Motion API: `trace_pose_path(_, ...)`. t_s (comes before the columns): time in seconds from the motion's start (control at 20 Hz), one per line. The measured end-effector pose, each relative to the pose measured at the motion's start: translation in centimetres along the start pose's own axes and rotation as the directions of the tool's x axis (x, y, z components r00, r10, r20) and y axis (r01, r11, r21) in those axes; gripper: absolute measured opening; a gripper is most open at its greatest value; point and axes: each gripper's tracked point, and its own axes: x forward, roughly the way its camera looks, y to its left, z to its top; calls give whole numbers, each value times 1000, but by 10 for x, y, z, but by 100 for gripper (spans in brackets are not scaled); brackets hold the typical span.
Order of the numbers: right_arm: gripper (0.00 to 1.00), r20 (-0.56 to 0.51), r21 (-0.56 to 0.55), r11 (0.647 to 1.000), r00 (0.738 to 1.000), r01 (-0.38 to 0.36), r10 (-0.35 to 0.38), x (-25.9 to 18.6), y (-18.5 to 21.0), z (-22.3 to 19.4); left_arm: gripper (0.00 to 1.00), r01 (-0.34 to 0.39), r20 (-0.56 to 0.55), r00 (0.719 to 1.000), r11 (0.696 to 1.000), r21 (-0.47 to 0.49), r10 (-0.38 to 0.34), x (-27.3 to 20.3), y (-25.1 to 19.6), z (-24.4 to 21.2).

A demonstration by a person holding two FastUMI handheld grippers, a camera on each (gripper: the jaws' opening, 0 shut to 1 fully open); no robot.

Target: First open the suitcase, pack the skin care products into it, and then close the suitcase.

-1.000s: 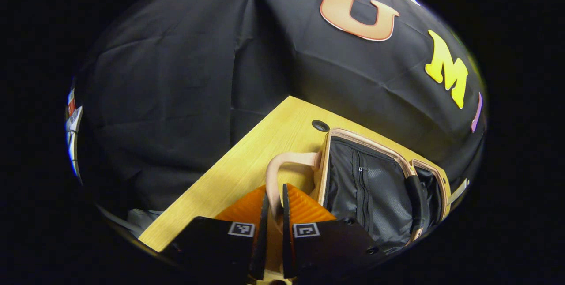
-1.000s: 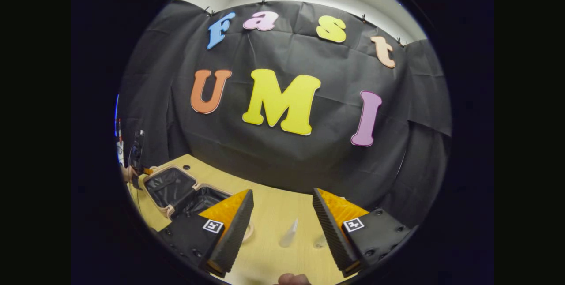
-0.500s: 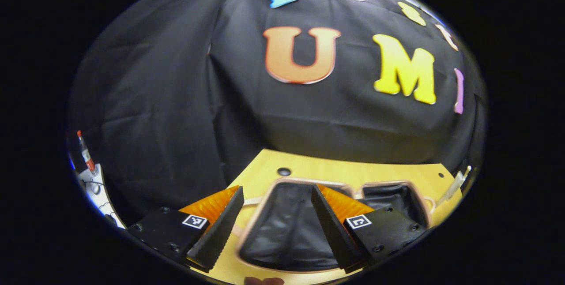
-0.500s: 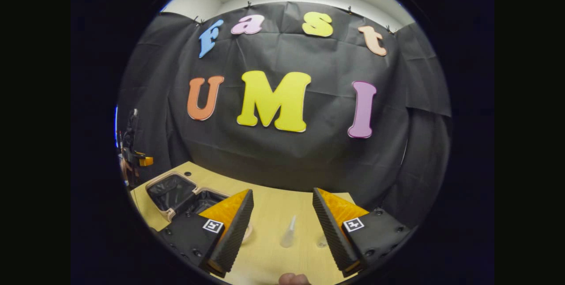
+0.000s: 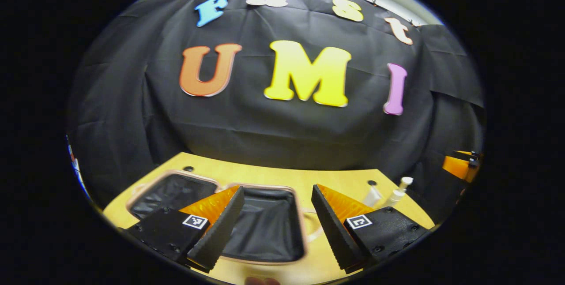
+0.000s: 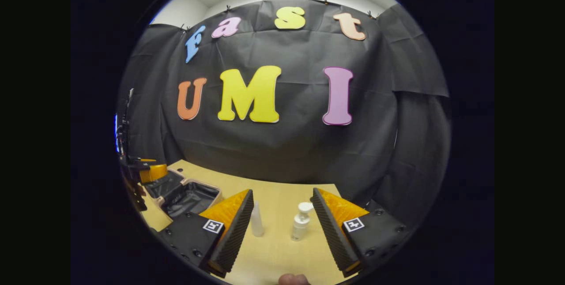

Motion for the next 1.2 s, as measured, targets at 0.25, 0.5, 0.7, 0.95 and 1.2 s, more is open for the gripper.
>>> trace_pose_path(0.25,80,-21,-32,999,999,28,-29,-12,-55,-15,98,161,-86,984,986,48,-156,24,-120,-63)
trace_pose_path(0.5,80,-78,-51,997,995,51,-55,-24,-90,-36,98,176,-164,973,982,65,-163,89,-169,-129)
trace_pose_path(0.7,80,-118,-23,997,990,71,-73,-27,-106,-43,99,151,-215,967,986,66,-134,143,-171,-172)
trace_pose_path(0.95,80,-158,-30,995,983,93,-96,-25,-119,-56,99,131,-261,959,989,69,-109,185,-169,-195)
trace_pose_path(1.2,80,-197,-20,996,976,89,-92,-15,-116,-75,72,189,-286,944,980,69,-162,195,-179,-198)
